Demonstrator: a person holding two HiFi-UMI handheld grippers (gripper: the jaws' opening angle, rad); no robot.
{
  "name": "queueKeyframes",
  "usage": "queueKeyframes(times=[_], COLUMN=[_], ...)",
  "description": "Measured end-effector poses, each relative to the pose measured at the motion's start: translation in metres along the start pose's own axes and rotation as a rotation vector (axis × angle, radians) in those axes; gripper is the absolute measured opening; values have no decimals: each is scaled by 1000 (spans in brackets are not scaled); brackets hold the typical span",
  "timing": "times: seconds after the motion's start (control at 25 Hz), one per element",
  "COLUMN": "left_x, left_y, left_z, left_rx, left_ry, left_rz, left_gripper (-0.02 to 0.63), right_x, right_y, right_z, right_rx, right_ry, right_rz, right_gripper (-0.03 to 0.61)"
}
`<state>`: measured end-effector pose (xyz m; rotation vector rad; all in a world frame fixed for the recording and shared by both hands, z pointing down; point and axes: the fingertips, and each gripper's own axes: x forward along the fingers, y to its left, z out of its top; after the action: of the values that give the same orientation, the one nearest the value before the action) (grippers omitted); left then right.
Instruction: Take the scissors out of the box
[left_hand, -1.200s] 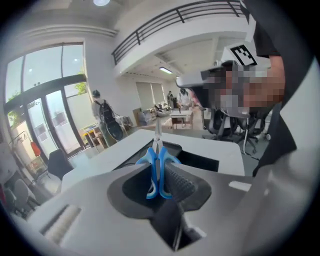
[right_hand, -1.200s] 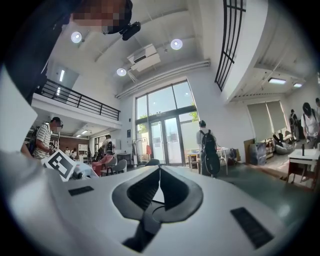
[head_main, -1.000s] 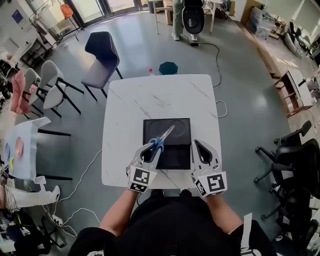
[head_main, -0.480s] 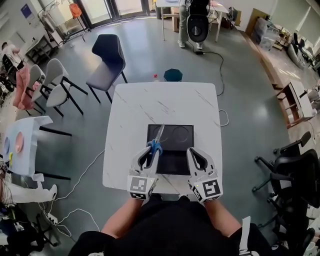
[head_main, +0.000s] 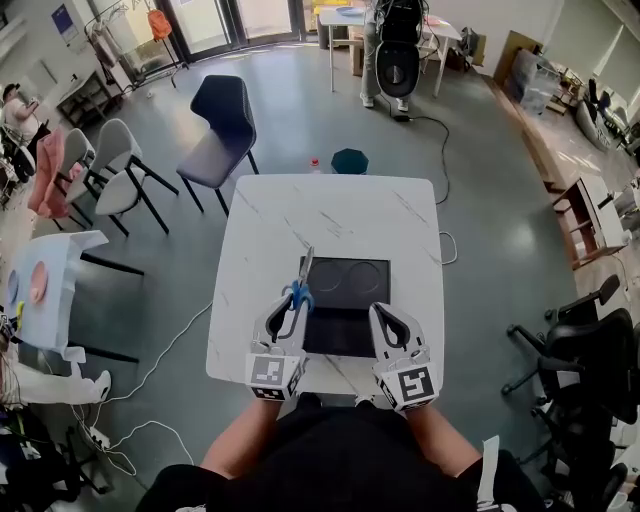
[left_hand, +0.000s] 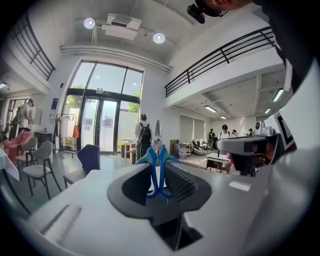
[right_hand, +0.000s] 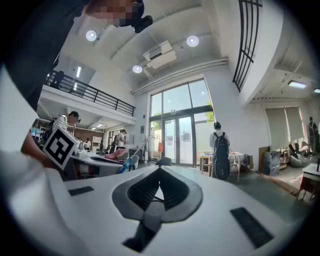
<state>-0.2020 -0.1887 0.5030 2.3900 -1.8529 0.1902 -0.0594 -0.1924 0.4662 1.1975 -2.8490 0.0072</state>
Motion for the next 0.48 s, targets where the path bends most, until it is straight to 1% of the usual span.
queueKeyframes(times=[0.12, 0.28, 0.48], left_x=[-1, -2, -5], left_y=[3, 7, 12], left_z=[0, 1, 2], left_rx=[-3, -3, -12], left_ry=[-3, -8, -11], left_rz=[6, 12, 17], left_gripper=[95, 95, 95], right_x=[2, 7, 9], right_y=[-3, 2, 5], right_z=[1, 1, 2], right_rx=[-19, -50, -39], right_ry=[6, 22, 24], right_rz=[-19, -2, -3], right_gripper=[6, 6, 7])
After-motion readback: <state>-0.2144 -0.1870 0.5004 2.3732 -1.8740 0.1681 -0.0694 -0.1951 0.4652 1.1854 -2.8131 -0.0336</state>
